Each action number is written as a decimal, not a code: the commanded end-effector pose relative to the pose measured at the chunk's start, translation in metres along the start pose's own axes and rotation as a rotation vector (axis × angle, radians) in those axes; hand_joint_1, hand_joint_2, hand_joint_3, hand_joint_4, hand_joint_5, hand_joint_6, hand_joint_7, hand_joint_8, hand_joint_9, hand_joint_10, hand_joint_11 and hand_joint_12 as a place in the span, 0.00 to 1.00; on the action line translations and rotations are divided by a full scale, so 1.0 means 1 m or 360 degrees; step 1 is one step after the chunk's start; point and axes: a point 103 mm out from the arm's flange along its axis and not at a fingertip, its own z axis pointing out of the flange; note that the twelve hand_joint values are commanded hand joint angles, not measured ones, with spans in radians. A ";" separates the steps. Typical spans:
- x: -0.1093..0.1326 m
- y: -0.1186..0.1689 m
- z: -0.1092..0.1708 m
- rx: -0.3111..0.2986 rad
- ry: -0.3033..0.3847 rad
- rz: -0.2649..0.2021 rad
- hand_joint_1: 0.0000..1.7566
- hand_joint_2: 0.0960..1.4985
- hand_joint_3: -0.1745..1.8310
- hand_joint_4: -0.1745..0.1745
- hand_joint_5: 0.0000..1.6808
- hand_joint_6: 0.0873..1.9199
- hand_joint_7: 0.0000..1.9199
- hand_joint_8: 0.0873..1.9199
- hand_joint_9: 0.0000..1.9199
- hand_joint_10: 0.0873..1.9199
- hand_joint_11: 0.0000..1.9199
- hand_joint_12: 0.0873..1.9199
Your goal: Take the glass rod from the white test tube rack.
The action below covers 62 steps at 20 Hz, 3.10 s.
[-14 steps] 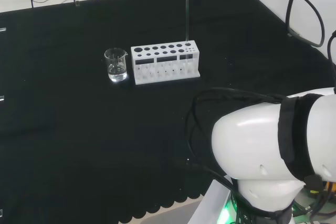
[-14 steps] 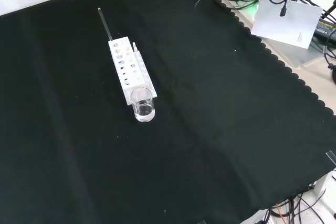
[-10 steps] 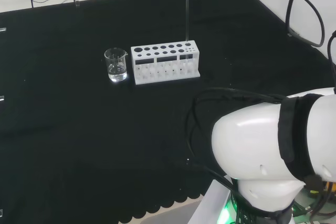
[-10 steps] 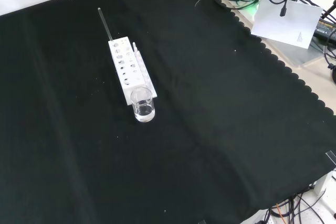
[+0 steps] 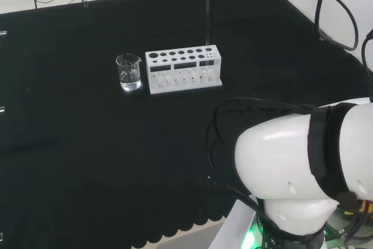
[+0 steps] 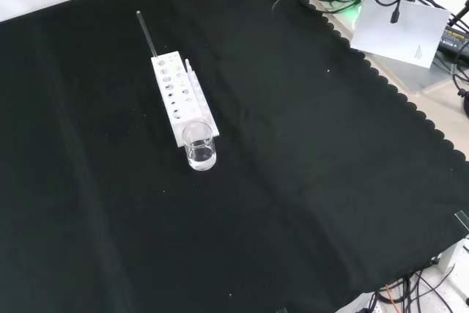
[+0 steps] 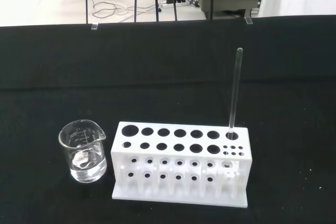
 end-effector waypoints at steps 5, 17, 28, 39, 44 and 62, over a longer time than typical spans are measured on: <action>-0.017 0.025 -0.002 0.0036 -0.0035 0.0042 0.39 0.51 0.36 0.26 0.00 0.00 0.00 0.00 0.00 0.05 0.00 0.32; -0.056 0.088 0.005 0.0052 0.0041 0.0110 0.38 0.52 0.36 0.27 0.00 0.00 0.01 0.00 0.00 0.07 0.00 0.34; -0.103 0.165 0.030 0.0117 0.0045 0.0145 0.38 0.51 0.36 0.27 0.00 0.00 0.01 0.00 0.00 0.24 0.00 0.50; -0.121 0.230 0.065 0.0207 0.0042 0.0096 0.38 0.51 0.36 0.27 0.00 0.00 0.01 0.00 0.00 0.27 0.00 0.53; -0.117 0.245 0.080 0.0241 0.0019 0.0060 0.38 0.51 0.36 0.27 0.00 0.00 0.02 0.00 0.00 0.28 0.00 0.54; -0.091 0.253 0.124 0.0330 -0.0003 -0.0043 0.37 0.50 0.38 0.27 0.00 0.00 0.00 0.22 0.04 0.46 0.00 0.68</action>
